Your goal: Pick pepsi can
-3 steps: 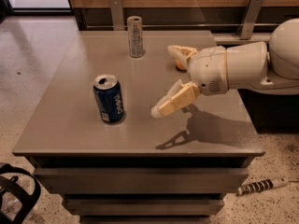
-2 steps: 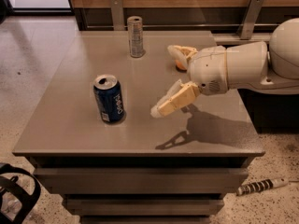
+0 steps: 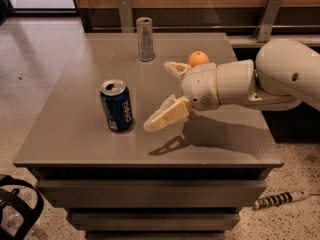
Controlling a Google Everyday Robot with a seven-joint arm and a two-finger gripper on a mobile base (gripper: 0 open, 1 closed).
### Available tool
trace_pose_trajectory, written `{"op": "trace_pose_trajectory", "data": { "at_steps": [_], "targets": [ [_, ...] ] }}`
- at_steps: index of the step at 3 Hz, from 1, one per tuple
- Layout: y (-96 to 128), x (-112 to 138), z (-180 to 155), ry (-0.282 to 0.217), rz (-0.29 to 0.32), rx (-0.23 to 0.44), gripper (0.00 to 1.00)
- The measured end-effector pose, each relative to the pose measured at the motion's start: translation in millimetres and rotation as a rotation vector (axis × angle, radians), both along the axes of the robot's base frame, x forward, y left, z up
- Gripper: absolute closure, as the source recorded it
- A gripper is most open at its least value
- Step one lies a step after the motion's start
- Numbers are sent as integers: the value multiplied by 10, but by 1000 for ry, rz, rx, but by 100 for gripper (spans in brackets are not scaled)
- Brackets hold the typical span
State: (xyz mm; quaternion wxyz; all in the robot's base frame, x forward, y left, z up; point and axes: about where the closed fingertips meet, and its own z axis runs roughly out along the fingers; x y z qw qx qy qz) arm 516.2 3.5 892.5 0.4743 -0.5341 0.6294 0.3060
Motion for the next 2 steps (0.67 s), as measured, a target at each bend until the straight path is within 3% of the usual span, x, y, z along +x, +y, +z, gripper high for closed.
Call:
{"op": "trace_pose_trajectory", "data": {
  "at_steps": [2],
  "targets": [
    [344, 97, -193, 6, 28, 77, 0]
  ]
}}
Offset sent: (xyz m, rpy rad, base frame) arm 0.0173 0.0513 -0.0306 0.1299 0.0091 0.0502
